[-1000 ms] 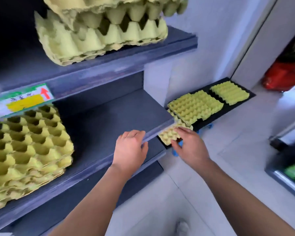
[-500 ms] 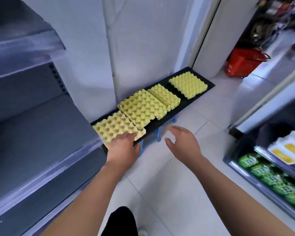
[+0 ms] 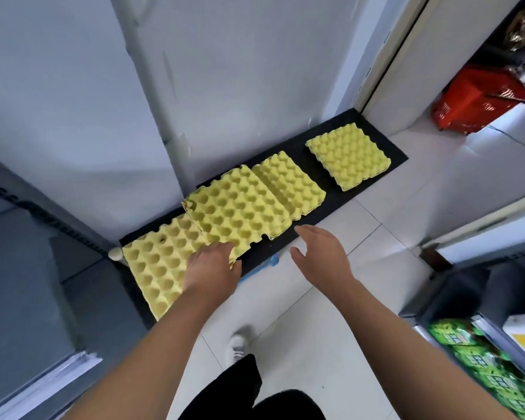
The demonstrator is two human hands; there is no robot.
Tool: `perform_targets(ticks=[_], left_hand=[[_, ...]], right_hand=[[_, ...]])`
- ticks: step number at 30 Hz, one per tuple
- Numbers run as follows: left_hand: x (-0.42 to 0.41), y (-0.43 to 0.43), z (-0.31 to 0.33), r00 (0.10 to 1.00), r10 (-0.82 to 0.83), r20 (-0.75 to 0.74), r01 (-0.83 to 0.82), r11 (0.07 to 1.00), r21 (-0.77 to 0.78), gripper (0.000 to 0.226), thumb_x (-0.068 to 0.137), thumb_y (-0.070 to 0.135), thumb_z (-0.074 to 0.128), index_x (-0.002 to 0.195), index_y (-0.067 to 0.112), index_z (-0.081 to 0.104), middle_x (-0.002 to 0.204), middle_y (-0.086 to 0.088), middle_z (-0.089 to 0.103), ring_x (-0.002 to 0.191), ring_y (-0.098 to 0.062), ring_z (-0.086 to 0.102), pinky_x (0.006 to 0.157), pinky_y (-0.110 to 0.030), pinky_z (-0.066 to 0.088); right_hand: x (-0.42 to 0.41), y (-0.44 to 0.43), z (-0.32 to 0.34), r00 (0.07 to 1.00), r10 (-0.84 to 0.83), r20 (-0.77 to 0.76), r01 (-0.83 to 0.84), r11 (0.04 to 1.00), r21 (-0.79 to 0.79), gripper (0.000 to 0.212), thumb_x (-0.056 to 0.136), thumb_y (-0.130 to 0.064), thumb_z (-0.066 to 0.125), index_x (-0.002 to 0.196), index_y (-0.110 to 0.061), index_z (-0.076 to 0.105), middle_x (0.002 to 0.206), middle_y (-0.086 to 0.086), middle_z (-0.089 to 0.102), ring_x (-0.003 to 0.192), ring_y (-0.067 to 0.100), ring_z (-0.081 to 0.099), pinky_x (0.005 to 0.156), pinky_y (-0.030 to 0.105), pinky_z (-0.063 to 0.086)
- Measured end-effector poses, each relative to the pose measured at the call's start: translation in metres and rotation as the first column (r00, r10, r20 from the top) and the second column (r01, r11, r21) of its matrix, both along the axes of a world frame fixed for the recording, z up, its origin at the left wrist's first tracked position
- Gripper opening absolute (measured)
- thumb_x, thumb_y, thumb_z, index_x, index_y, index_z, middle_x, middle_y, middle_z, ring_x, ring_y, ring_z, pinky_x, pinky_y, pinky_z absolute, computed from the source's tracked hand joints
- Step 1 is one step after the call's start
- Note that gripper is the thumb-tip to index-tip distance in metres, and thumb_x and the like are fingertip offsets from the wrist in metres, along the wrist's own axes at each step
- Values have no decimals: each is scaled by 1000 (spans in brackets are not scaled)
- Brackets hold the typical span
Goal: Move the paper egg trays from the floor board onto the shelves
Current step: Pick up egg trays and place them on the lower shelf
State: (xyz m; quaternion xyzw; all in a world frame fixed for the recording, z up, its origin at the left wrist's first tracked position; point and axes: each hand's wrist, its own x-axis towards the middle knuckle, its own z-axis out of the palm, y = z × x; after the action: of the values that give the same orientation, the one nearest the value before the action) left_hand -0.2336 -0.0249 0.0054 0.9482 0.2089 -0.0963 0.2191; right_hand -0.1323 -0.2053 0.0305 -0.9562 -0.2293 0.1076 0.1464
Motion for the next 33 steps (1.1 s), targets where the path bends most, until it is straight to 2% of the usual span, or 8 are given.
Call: perform_targets(ticks=[4, 7, 10, 15, 21, 25, 29, 33], left_hand=[[48, 8, -25, 993, 68, -98, -70, 997, -17, 48, 96, 38, 45, 141, 23, 40, 139, 2, 47, 125, -21, 43, 104, -34, 34], [76, 13, -47, 977, 137, -165, -143, 990, -21, 50, 96, 38, 45, 143, 23, 37, 142, 3, 44, 127, -20, 42, 103, -34, 36], [99, 16, -73, 949, 236, -206, -250, 968, -40, 52, 95, 37, 49, 144, 24, 36, 142, 3, 43, 128, -19, 42, 101, -33, 37], [123, 19, -130, 845, 450, -288, -492, 866, -92, 63, 89, 37, 59, 146, 24, 33, 145, 0, 38, 129, -23, 40, 100, -39, 41], [138, 23, -199, 745, 557, -368, -626, 774, -94, 85, 79, 42, 71, 147, 29, 22, 148, -3, 24, 130, -28, 34, 100, -43, 42], [137, 25, -237, 691, 609, -391, -687, 721, -90, 95, 73, 41, 78, 145, 34, 17, 151, -8, 12, 133, -35, 31, 101, -46, 39], [132, 31, -272, 654, 627, -424, -732, 666, -144, 112, 67, 38, 82, 150, 35, 7, 153, -10, 11, 136, -36, 27, 106, -48, 36], [133, 34, -290, 648, 649, -399, -750, 635, -187, 110, 65, 31, 84, 149, 32, 14, 151, -10, 17, 129, -38, 40, 98, -49, 44]], right_hand=[[60, 12, -26, 997, 41, -59, -43, 999, -28, 36, 90, -23, 55, 122, -6, 57, 117, 9, 62, 112, 26, 52, 93, 33, 42], [100, 21, -50, 989, 94, -117, -98, 995, -31, 43, 92, -25, 54, 132, -10, 51, 127, 7, 57, 120, 24, 48, 98, 30, 37], [140, 29, -80, 973, 158, -170, -166, 986, -30, 48, 92, -27, 55, 136, -12, 47, 130, 6, 55, 121, 23, 47, 98, 31, 38], [201, 42, -140, 928, 250, -277, -280, 957, -75, 58, 92, -32, 55, 144, -16, 34, 149, 6, 35, 136, 21, 32, 108, 33, 31], [237, 57, -213, 883, 342, -322, -399, 907, -132, 70, 89, -42, 58, 147, -22, 23, 155, 11, 18, 140, 27, 22, 109, 35, 28], [241, 66, -256, 869, 343, -357, -413, 900, -142, 84, 83, -47, 63, 149, -27, 17, 155, 16, 9, 141, 33, 18, 110, 42, 32], [243, 72, -285, 857, 320, -403, -402, 906, -134, 95, 79, -47, 68, 150, -33, 7, 156, 14, -7, 143, 36, 7, 112, 45, 29], [248, 75, -299, 842, 268, -468, -332, 942, -57, 100, 73, -41, 77, 149, -37, 13, 156, 12, -10, 144, 33, 2, 113, 45, 26]])
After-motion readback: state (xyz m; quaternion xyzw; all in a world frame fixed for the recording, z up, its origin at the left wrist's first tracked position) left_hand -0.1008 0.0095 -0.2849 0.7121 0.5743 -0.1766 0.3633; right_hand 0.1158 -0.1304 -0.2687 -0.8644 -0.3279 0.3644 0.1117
